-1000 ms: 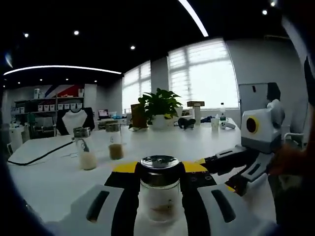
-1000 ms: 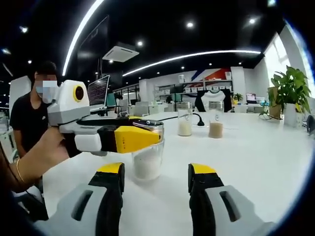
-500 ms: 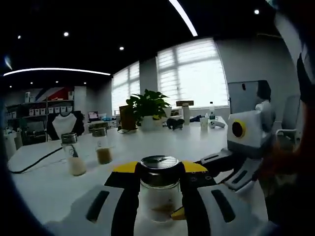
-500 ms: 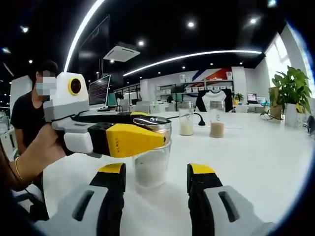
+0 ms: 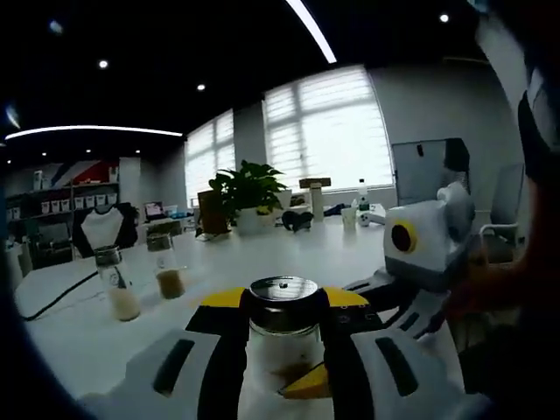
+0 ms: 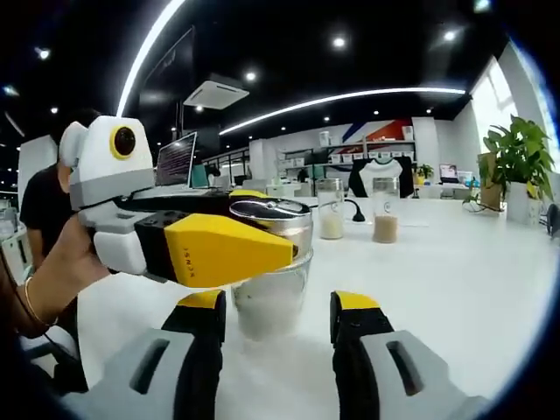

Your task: Rotate the seasoning bottle until the label or dispensing opening points toward the visible target arrow and the bottle remains upright within the marked orientation range

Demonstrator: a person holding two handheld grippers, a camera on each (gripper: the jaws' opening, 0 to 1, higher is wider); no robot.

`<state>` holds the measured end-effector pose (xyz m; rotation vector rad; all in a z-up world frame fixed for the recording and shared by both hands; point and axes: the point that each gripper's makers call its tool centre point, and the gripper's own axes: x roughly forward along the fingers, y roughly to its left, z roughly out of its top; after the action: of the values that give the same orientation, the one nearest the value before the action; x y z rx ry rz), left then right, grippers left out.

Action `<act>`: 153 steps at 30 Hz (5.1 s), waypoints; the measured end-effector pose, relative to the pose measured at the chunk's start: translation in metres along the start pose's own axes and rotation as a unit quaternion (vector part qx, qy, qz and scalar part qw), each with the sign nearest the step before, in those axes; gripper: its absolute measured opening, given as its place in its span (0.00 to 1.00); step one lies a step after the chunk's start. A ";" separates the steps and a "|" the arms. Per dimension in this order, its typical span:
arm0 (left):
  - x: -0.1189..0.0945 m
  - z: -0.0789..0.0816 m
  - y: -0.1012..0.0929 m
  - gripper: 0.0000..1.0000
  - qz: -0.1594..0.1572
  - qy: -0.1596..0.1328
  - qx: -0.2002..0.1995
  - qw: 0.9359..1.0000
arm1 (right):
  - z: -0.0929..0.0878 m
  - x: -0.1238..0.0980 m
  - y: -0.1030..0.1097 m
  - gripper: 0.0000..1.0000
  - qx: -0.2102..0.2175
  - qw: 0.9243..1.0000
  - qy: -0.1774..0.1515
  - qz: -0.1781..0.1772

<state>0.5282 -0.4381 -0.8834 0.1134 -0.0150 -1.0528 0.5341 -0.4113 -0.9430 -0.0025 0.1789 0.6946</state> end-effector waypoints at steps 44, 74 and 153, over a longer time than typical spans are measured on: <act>-0.005 0.008 -0.006 0.33 -0.015 -0.014 -0.009 1.000 | 0.008 -0.002 0.013 0.32 -0.014 0.999 -0.020 0.023; -0.013 0.002 0.012 0.35 0.207 0.016 0.011 0.978 | 0.004 0.006 0.017 0.32 -0.003 1.000 -0.015 -0.005; -0.024 0.025 -0.001 0.33 0.066 -0.045 -0.009 0.997 | 0.018 0.003 0.032 0.34 -0.002 0.998 -0.031 0.063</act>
<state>0.5134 -0.4197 -0.8579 0.0478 -0.0934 -0.9255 0.5190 -0.3834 -0.9242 0.0269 0.1199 0.8191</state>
